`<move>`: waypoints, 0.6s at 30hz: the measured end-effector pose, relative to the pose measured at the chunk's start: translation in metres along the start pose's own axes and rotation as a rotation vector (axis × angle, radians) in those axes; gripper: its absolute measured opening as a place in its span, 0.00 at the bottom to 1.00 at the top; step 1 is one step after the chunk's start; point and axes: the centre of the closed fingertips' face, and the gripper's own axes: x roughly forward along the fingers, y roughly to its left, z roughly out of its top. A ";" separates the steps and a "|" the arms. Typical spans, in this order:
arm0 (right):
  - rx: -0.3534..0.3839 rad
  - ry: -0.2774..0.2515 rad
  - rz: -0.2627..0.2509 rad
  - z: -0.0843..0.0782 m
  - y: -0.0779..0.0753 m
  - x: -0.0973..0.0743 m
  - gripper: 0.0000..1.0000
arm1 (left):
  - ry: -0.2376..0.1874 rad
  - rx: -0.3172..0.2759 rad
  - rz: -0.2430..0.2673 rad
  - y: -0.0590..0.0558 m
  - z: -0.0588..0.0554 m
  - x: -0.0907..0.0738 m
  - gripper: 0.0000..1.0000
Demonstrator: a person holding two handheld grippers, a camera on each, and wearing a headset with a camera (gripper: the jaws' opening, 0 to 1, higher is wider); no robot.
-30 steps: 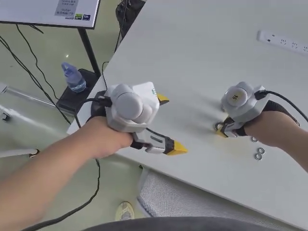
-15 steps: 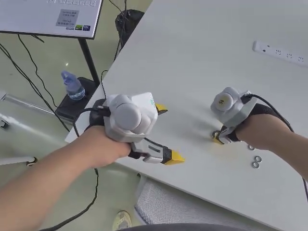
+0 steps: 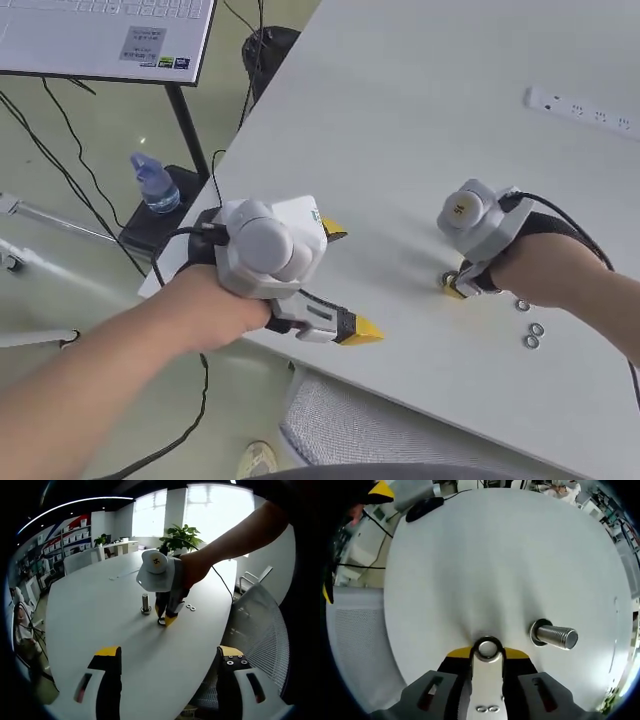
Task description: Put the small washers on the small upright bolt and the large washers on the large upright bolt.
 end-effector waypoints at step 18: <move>0.081 -0.016 0.039 -0.014 -0.006 -0.045 0.21 | -0.023 -0.018 0.002 -0.002 0.003 -0.001 0.77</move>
